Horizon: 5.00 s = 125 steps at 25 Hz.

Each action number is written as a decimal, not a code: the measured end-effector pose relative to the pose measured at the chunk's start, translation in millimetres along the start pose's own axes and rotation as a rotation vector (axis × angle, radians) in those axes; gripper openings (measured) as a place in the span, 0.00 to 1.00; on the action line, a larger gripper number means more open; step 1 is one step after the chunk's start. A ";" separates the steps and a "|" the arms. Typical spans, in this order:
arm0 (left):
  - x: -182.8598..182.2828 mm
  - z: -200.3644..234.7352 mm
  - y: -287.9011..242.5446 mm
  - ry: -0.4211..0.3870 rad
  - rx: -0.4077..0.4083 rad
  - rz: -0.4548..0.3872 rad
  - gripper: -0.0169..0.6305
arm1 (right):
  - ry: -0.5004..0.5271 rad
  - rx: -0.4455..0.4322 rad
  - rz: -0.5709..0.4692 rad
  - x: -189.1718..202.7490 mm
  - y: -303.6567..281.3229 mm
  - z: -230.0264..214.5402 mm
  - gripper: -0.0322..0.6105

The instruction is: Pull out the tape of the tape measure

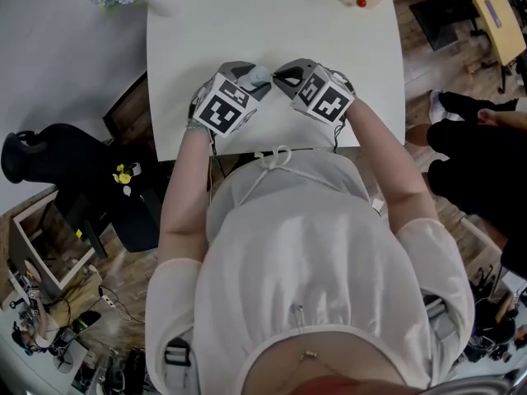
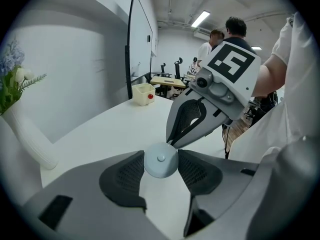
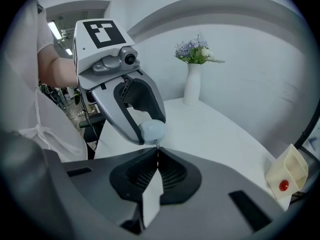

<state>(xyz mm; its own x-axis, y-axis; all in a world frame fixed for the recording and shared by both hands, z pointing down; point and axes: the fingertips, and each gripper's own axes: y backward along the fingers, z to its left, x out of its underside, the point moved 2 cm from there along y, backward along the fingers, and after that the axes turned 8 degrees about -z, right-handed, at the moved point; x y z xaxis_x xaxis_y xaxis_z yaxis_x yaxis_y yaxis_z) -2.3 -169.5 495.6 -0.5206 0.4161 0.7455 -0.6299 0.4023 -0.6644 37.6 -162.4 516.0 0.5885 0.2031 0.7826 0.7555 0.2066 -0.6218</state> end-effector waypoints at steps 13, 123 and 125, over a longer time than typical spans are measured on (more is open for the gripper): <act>-11.6 2.8 9.9 0.032 -0.078 -0.074 0.38 | -0.171 0.168 -0.009 -7.9 19.1 -11.4 0.06; 79.5 106.0 42.1 0.209 -0.305 0.079 0.38 | -0.513 0.628 0.199 135.1 98.4 -94.4 0.06; 86.5 108.0 36.9 0.224 -0.293 0.090 0.38 | -0.529 0.618 0.213 138.2 93.0 -94.2 0.06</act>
<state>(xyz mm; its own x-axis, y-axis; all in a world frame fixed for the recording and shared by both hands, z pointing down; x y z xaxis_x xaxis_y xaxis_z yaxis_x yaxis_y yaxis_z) -132.8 -206.7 541.2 -0.4073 0.6153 0.6749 -0.3784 0.5589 -0.7379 216.4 -205.3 569.4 0.3720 0.6870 0.6243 0.2597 0.5687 -0.7805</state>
